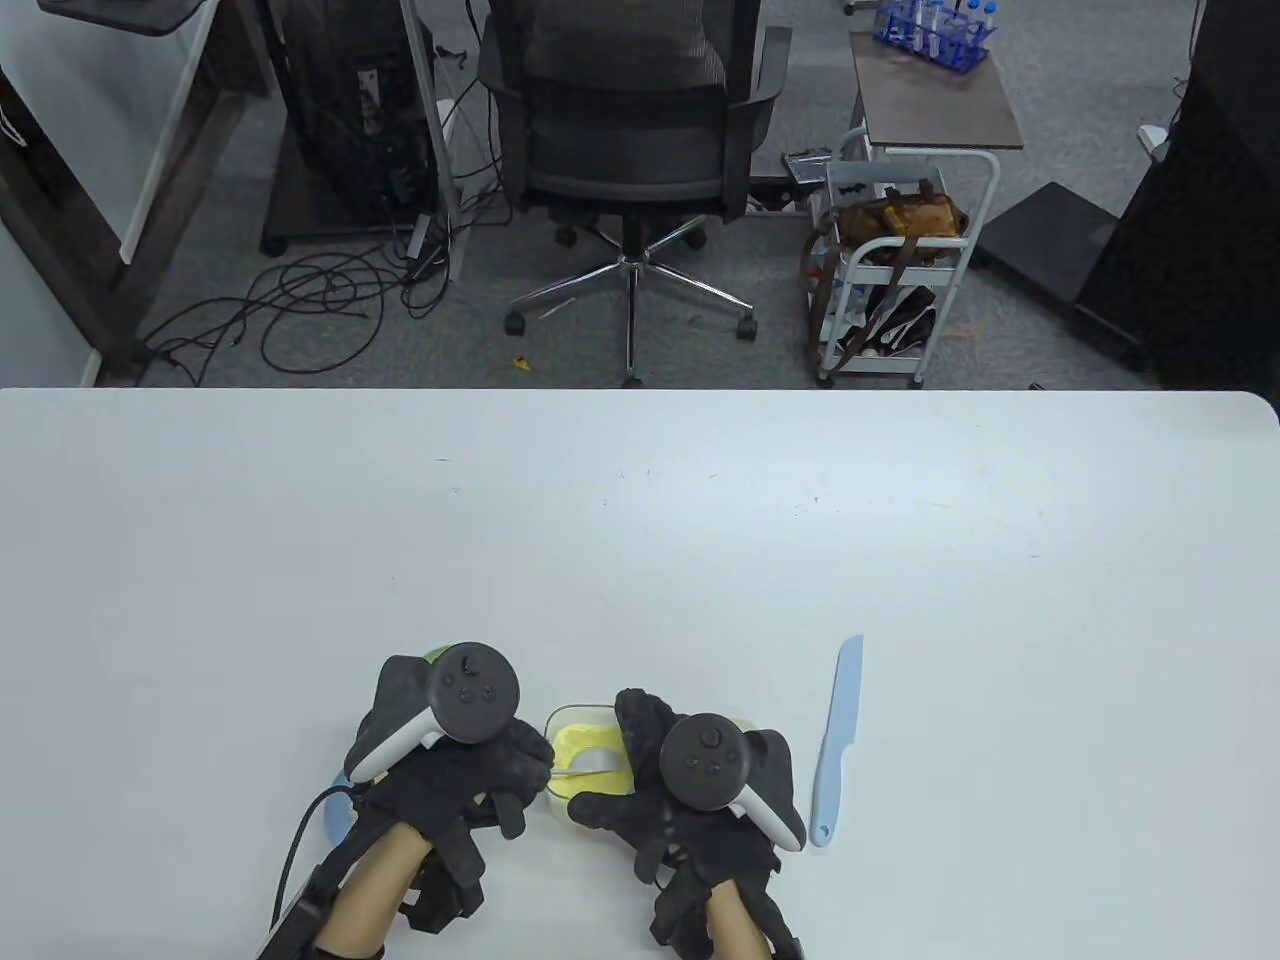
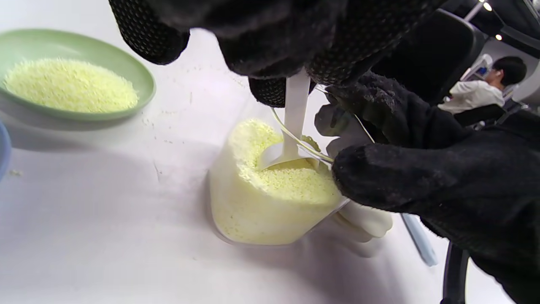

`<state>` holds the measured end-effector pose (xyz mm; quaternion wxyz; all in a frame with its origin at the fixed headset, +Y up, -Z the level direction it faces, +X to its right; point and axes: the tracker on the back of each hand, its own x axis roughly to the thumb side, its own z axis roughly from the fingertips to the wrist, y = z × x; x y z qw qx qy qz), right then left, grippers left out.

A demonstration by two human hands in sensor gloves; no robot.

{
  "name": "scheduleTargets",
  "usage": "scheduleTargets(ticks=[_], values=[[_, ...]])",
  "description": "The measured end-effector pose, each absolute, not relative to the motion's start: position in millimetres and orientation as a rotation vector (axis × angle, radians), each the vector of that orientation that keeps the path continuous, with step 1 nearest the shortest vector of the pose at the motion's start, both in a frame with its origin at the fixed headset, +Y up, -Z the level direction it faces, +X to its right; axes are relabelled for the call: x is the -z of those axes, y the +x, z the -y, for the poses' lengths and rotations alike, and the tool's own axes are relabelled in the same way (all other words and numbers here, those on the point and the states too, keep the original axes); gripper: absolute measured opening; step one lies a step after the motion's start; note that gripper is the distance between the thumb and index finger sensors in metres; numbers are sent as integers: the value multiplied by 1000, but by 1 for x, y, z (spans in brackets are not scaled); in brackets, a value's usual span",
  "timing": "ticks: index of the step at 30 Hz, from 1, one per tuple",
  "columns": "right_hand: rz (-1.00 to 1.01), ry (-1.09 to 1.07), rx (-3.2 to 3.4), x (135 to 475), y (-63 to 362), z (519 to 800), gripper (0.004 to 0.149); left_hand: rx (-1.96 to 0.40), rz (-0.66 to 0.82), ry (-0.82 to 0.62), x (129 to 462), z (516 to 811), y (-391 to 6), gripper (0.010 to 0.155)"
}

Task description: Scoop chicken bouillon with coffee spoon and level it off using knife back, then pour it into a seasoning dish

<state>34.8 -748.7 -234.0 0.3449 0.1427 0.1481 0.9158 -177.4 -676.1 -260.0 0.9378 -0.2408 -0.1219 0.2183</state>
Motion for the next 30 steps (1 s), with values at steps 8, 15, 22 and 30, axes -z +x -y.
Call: scheduleTargets(ticks=[8, 15, 22, 30], values=[[-391, 372, -2372, 234, 35, 749, 99, -697, 172, -622, 269, 703, -202, 43], [-387, 367, -2372, 234, 35, 749, 99, -911, 156, -712, 264, 724, -214, 45], [-383, 357, -2366, 234, 36, 749, 98, -1029, 152, -653, 254, 726, -233, 46], [-382, 354, -2364, 234, 36, 749, 98, -1173, 166, -565, 236, 722, -262, 46]])
